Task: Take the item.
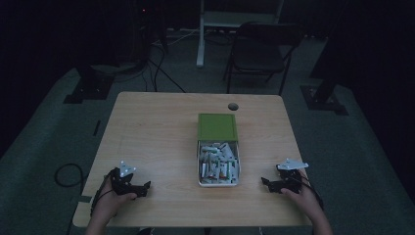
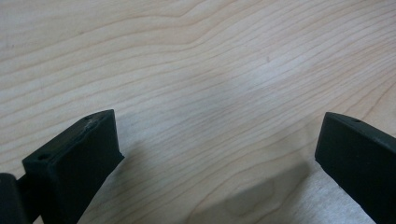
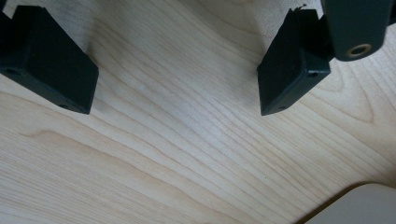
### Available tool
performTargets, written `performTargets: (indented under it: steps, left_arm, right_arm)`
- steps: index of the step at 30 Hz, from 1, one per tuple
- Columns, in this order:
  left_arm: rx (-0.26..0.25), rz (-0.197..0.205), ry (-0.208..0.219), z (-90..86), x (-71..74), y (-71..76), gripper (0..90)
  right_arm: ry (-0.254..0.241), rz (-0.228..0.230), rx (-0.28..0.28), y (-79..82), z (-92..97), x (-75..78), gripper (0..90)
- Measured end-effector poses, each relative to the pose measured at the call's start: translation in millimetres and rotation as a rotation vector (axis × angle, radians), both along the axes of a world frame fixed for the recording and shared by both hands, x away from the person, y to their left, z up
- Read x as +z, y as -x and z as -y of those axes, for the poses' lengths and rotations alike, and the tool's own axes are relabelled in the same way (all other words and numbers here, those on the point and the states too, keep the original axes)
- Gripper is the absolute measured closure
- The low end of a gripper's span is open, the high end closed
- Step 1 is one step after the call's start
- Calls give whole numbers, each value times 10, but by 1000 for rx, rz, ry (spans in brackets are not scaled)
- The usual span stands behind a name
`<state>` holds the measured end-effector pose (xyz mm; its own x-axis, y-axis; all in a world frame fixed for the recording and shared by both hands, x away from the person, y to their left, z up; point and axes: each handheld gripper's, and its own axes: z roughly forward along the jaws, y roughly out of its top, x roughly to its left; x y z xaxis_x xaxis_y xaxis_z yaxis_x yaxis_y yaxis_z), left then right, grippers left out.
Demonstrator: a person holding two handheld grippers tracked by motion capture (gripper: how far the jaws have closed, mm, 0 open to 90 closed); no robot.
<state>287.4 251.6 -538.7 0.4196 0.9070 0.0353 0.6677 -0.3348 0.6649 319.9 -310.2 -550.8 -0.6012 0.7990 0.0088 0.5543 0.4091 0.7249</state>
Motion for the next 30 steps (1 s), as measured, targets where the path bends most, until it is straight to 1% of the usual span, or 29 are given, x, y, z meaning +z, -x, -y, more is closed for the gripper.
performTargets:
  steps: [1, 4, 7, 9, 12, 14, 16, 22, 25, 26, 28, 30]
  left_arm:
    - [-10, 3, -12, 50, 24, 3, 2]
    - [-22, 4, 8, 94, 56, 3, 2]
    - [-34, 10, 13, 139, 107, 0, 2]
    - [-44, 21, 26, 181, 153, -1, 2]
    - [-76, 34, 37, 256, 243, -2, 2]
    - [-95, 46, 37, 312, 304, -7, 2]
    - [-111, 56, 26, 366, 361, -12, 2]
    - [-158, 87, 47, 531, 512, -27, 2]
    - [-172, 90, 47, 587, 548, -35, 2]
    - [-188, 95, 37, 641, 577, -43, 2]
    - [-202, 94, 57, 696, 608, -45, 21]
    - [-209, 96, 52, 729, 623, -41, 36]
  right_arm:
    - [0, 0, 0, 0, 0, 0, 118]
    - [0, 0, 0, 0, 0, 0, 118]
    - [0, 0, 0, 1, -1, 0, 119]
    - [0, 0, 0, 1, 0, 0, 118]
    - [0, 0, 0, 1, 0, 0, 119]
    - [0, 0, 0, 0, 0, 0, 118]
    - [0, -1, 0, 1, 0, 0, 118]
    - [0, 0, 1, 0, 1, 0, 119]
    - [1, 1, 1, 0, 1, 0, 119]
    - [0, 0, 1, 1, 0, 0, 119]
    - [0, -1, 0, 1, -1, 1, 119]
    - [0, 0, 0, 1, 0, 0, 119]
